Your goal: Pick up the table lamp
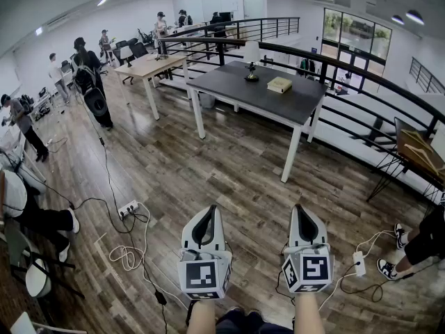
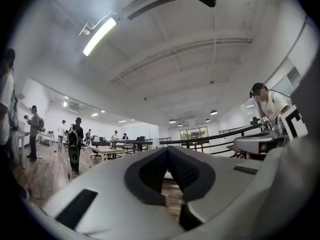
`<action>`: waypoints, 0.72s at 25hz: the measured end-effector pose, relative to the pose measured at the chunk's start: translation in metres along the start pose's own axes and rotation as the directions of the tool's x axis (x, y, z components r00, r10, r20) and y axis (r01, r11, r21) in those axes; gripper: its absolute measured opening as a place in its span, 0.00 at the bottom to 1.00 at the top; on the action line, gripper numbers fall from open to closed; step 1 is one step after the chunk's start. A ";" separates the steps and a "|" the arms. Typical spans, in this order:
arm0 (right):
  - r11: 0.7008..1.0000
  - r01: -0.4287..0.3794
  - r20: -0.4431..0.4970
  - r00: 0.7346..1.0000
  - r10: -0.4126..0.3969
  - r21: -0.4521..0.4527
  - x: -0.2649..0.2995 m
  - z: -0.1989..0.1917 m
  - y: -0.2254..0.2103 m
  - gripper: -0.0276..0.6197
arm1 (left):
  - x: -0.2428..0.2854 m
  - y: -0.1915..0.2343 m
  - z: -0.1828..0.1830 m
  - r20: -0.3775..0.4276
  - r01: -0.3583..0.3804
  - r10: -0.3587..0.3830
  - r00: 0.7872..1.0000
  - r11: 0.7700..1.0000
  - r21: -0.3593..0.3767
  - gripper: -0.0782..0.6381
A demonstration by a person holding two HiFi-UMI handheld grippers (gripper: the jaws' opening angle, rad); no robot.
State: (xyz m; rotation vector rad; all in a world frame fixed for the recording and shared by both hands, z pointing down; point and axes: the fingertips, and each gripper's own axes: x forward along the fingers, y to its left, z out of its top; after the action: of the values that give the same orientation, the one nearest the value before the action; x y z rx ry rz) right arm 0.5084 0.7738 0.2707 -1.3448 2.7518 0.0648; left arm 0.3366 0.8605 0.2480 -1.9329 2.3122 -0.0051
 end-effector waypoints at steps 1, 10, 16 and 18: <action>1.000 -0.004 -0.002 1.000 0.004 0.001 0.000 -0.001 0.000 0.03 | 0.001 -0.002 0.000 -0.002 0.003 -0.003 1.000 1.000 0.004 0.14; 0.999 -0.014 -0.003 1.000 0.014 0.031 0.002 -0.003 -0.014 0.03 | 0.010 -0.016 -0.003 -0.018 0.001 -0.001 1.000 1.000 0.007 0.14; 0.999 -0.019 -0.021 1.000 0.019 0.032 -0.001 -0.011 -0.028 0.03 | 0.008 -0.029 -0.019 -0.048 -0.005 0.006 0.999 1.000 0.008 0.14; 0.999 -0.019 -0.025 0.999 0.020 0.034 -0.001 -0.014 -0.031 0.03 | 0.008 -0.032 -0.020 -0.048 -0.005 0.006 0.999 1.000 0.013 0.14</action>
State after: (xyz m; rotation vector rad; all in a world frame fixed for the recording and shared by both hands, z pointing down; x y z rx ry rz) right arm 0.5333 0.7544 0.2845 -1.3196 2.7740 0.0021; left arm 0.3651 0.8448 0.2693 -1.9413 2.3411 -0.0668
